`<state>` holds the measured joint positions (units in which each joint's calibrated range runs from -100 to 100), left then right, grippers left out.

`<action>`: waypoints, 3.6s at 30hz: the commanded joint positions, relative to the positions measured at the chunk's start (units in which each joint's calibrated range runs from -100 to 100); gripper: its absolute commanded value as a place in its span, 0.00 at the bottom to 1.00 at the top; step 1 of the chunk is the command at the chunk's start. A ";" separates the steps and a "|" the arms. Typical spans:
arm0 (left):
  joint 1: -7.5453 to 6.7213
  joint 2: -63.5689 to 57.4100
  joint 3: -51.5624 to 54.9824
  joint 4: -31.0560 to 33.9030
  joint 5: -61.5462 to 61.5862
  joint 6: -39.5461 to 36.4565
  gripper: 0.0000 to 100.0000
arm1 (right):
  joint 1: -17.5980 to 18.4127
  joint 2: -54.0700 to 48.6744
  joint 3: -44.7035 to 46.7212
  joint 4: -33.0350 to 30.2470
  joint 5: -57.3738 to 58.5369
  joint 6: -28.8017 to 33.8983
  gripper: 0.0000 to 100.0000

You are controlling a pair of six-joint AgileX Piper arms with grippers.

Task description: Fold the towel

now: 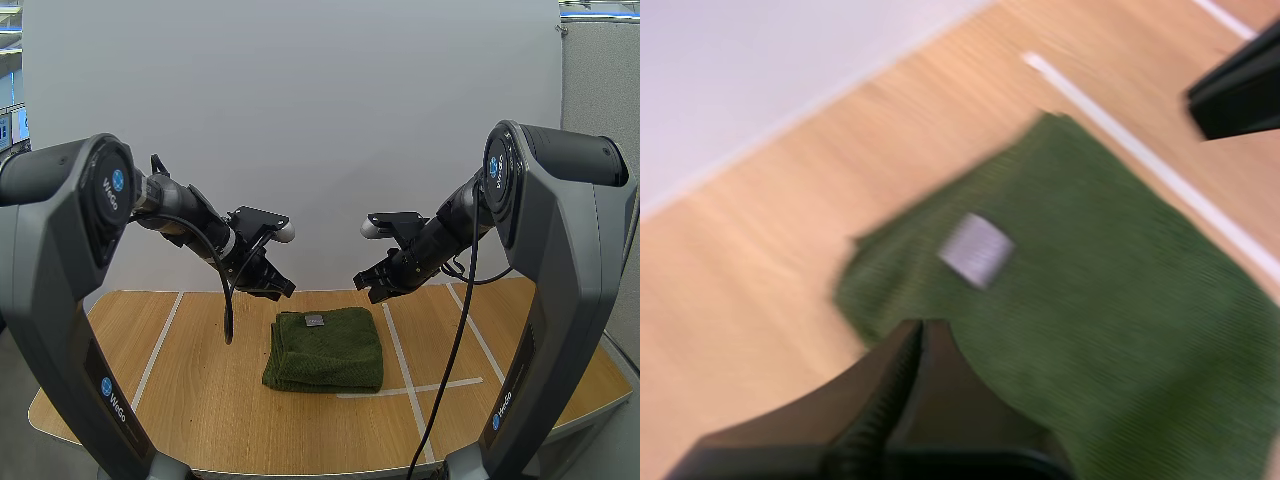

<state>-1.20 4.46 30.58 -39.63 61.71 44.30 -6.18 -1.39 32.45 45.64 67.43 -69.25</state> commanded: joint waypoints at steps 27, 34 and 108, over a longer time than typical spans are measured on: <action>0.03 -45.27 25.55 9.08 22.18 -3.32 0.00 | -0.21 -34.21 24.04 -11.78 15.39 -1.18 0.00; 0.03 -49.23 26.03 13.38 21.26 -7.67 0.00 | -1.44 -41.20 25.43 -13.38 15.39 -1.18 0.00; -0.12 -0.90 18.59 -6.39 3.02 10.28 0.00 | 0.02 -7.26 27.22 6.78 -3.22 -18.25 0.00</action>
<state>-1.20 10.30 48.90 -46.17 63.63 54.27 -6.24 -3.00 59.08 53.51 59.54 -87.17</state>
